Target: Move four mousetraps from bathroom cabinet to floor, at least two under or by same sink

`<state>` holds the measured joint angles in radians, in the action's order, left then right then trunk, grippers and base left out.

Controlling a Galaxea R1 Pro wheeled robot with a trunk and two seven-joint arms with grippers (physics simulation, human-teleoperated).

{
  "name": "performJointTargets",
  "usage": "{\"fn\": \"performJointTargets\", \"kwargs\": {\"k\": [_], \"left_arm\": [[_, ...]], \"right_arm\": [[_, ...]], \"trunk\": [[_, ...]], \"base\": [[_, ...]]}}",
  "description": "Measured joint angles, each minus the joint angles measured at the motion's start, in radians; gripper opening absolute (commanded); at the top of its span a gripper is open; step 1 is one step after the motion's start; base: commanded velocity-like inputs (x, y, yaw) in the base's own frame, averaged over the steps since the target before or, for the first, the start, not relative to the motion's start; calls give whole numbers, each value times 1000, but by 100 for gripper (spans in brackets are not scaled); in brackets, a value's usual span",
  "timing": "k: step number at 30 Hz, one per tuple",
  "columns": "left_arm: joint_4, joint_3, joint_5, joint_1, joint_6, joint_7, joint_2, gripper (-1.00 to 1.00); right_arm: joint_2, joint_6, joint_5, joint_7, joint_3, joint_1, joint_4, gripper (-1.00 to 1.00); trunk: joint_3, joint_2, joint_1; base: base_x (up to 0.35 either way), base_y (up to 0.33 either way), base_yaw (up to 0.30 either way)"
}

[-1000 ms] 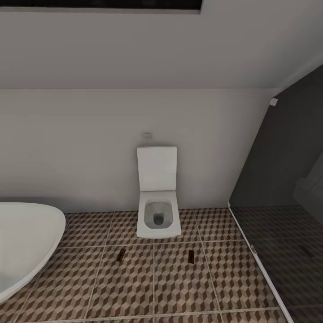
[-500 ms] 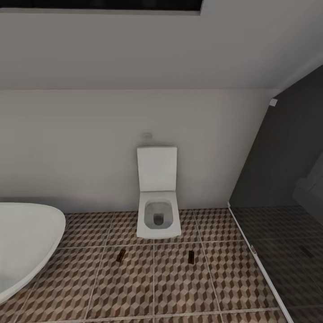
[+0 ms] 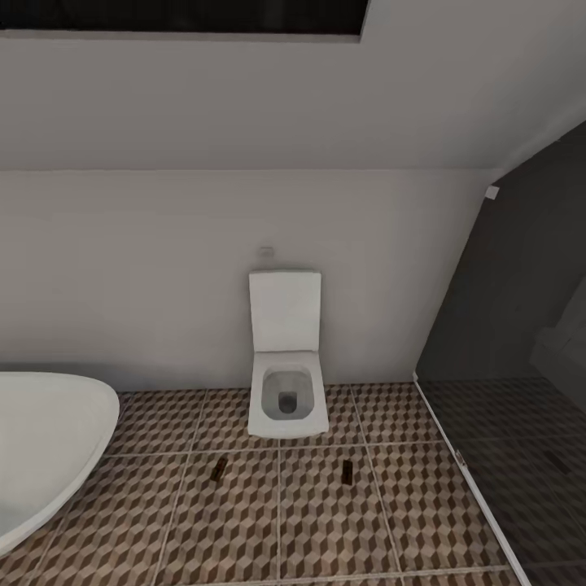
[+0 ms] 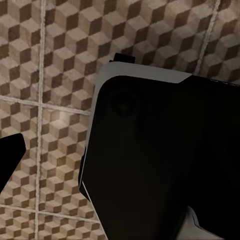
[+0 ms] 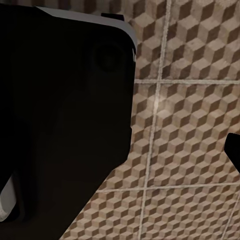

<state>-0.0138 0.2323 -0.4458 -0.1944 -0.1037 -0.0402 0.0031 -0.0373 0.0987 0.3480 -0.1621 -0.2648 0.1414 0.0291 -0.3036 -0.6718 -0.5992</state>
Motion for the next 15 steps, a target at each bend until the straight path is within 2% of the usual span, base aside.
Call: {"fn": "performJointTargets", "kwargs": {"k": [15], "left_arm": [[0,0,0,0,0,0,0,100]], "right_arm": [[3,1,1,0,-1,0,0,100]], "trunk": [[23,0,0]], "base": [[0,0,0]]}}
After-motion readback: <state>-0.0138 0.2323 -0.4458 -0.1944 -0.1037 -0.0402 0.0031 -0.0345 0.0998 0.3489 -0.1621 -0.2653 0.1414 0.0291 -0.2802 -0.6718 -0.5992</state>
